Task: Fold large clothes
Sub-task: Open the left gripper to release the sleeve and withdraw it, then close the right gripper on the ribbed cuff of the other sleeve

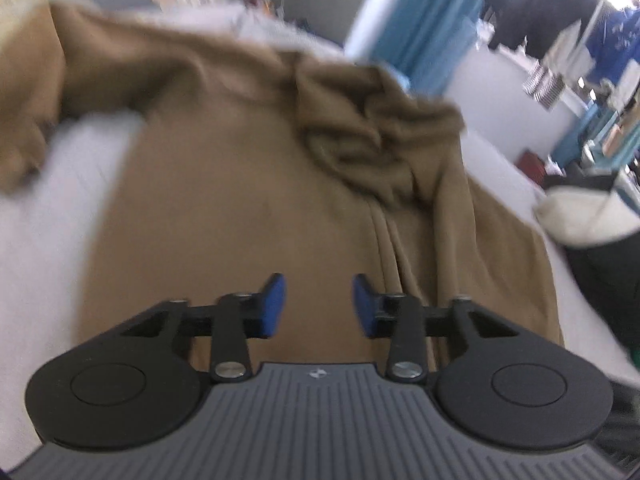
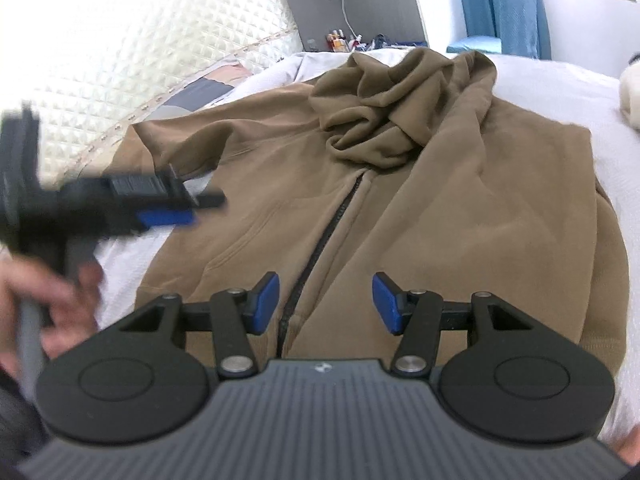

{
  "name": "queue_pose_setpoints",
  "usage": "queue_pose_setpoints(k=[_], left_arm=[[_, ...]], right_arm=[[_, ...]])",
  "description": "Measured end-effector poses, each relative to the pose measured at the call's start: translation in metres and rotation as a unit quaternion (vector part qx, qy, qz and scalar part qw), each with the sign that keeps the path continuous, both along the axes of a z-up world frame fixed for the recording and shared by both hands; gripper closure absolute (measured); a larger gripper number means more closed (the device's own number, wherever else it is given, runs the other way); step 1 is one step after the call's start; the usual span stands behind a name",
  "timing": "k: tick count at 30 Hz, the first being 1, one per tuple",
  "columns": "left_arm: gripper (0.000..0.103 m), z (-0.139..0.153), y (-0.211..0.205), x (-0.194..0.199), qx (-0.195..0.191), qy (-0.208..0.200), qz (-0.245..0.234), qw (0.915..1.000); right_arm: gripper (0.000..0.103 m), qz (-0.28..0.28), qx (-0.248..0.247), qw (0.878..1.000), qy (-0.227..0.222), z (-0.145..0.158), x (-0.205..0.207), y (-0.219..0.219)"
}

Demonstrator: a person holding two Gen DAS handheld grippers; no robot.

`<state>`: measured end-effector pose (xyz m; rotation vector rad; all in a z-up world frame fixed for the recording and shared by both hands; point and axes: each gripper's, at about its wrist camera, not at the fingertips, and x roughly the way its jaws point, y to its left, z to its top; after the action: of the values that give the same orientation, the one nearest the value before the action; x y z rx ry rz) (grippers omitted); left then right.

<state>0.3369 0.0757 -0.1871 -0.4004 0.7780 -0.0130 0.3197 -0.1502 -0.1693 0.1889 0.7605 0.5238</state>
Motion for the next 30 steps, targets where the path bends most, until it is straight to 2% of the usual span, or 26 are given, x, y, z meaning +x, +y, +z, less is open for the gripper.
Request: queue_pose_setpoints(k=[2, 5, 7, 12, 14, 16, 21, 27, 30], left_arm=[[0.079, -0.022, -0.009, 0.004, -0.017, 0.026, -0.017, 0.9994], [0.079, -0.040, -0.022, 0.013, 0.023, 0.054, -0.040, 0.9975], [0.079, -0.044, -0.021, 0.013, 0.025, 0.053, -0.040, 0.9975], [0.079, -0.046, -0.014, 0.010, 0.000, 0.053, -0.036, 0.9980], [0.079, -0.044, -0.008, 0.012, -0.005, 0.053, -0.035, 0.9980], [0.079, -0.044, -0.005, 0.011, -0.009, 0.054, -0.032, 0.9980], [0.079, -0.043, -0.003, 0.013, -0.023, 0.055, -0.025, 0.9979], [0.079, -0.040, 0.004, 0.006, -0.037, 0.050, -0.010, 0.9980], [0.079, -0.040, 0.008, 0.003, -0.046, 0.049, -0.001, 0.9977]], right_arm=[[0.047, 0.003, 0.010, 1.000, 0.012, 0.000, -0.001, -0.001], [0.047, 0.001, 0.000, 0.999, 0.034, -0.002, -0.005, 0.002], [0.047, 0.008, -0.015, 0.998, 0.053, -0.003, -0.007, 0.005], [0.047, 0.032, -0.051, 0.993, 0.102, -0.005, -0.023, 0.013], [0.030, 0.050, -0.068, 0.990, 0.111, -0.004, -0.031, 0.019], [0.021, 0.068, -0.086, 0.986, 0.126, -0.005, -0.038, 0.027], [0.021, 0.097, -0.155, 0.969, 0.168, -0.022, -0.056, 0.042], [0.019, 0.111, -0.230, 0.952, 0.166, -0.043, -0.057, 0.064], [0.021, 0.113, -0.252, 0.947, 0.166, -0.051, -0.055, 0.074]])
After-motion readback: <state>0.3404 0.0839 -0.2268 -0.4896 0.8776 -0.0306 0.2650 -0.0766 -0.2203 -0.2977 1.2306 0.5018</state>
